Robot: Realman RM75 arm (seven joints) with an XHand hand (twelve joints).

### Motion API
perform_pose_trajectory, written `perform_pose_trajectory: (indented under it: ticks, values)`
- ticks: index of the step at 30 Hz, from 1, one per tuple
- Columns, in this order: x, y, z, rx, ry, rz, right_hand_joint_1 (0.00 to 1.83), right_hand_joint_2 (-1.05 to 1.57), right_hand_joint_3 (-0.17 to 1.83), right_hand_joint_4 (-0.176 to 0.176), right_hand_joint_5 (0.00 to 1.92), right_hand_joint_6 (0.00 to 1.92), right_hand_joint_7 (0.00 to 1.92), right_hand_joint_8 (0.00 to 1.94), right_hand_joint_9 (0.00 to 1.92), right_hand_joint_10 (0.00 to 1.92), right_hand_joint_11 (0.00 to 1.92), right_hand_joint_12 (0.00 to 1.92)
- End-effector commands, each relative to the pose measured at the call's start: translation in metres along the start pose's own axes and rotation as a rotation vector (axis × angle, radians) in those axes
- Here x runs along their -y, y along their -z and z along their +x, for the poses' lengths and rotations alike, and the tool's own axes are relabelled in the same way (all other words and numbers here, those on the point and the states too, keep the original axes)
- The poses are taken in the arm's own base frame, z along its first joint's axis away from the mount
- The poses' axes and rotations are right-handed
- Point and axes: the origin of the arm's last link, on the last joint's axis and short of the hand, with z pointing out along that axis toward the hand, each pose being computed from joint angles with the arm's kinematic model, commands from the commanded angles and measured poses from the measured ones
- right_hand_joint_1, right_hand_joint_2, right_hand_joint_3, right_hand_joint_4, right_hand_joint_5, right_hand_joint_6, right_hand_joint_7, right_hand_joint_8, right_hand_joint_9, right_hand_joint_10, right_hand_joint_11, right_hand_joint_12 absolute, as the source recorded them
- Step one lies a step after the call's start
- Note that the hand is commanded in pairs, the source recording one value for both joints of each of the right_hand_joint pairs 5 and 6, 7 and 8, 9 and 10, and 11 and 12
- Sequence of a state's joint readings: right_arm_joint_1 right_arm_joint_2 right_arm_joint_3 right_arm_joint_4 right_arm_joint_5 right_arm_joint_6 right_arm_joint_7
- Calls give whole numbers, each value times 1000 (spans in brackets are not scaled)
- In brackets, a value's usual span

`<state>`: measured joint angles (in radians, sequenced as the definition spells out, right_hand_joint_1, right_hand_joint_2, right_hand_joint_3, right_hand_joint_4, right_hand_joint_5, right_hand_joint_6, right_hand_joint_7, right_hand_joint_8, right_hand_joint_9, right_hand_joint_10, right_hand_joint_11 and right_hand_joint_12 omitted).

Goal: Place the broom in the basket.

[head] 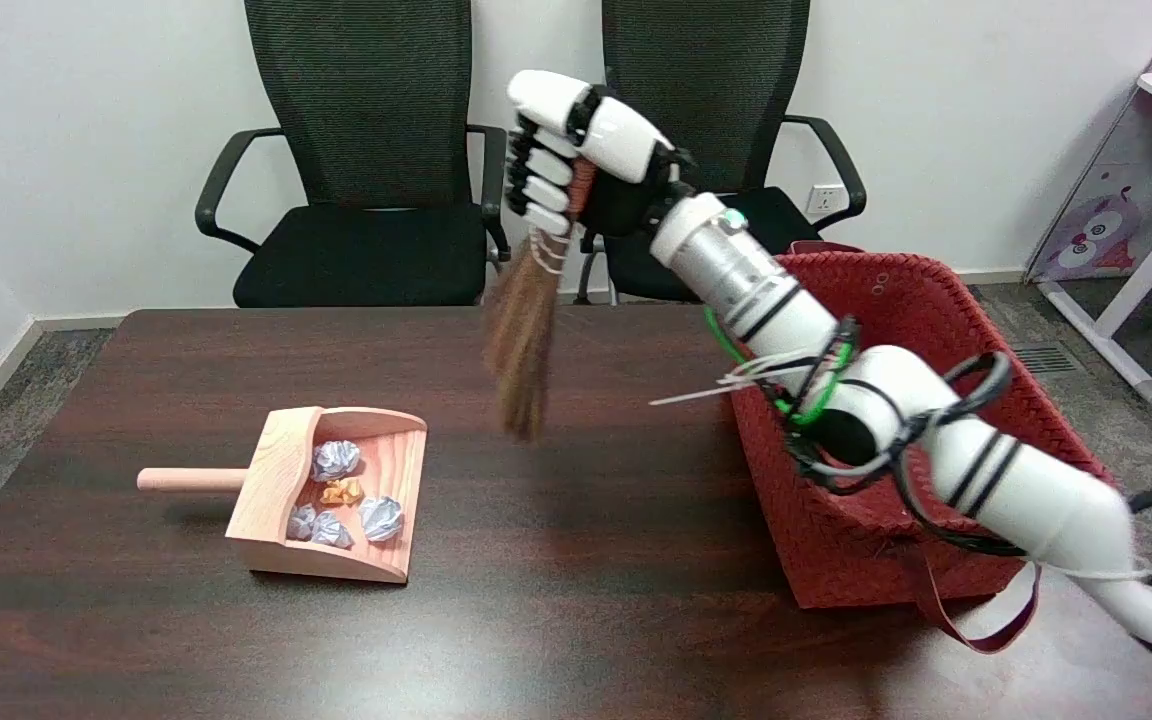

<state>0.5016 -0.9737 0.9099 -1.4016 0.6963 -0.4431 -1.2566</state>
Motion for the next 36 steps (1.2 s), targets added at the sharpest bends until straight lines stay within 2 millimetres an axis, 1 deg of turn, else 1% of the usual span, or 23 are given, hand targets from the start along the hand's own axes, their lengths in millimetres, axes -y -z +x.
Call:
perform_pose_trajectory:
  ticks: [1,7,14,22,31,35,36]
  values:
    - [36,67,32,-77,87,-133,853,1474,1833,6,1920,1920,1920,1920,1920,1920,1920,1920]
    - [45,79,41,-100,116,-143,852,1488,1833,8,1920,1920,1920,1920,1920,1920,1920,1920]
    - [45,86,44,-108,118,-139,853,1500,1833,9,1920,1920,1920,1920,1920,1920,1920,1920]
    - [43,88,47,-117,128,-145,855,1512,1833,8,1920,1920,1920,1920,1920,1920,1920,1920]
    - [43,88,47,-115,128,-144,856,1520,1833,8,1920,1920,1920,1920,1920,1920,1920,1920]
    - [44,88,48,-118,131,-139,855,1533,1833,7,1920,1920,1920,1920,1920,1920,1920,1920]
    - [48,88,49,-118,135,-129,855,1535,1833,7,1920,1920,1920,1920,1920,1920,1920,1920]
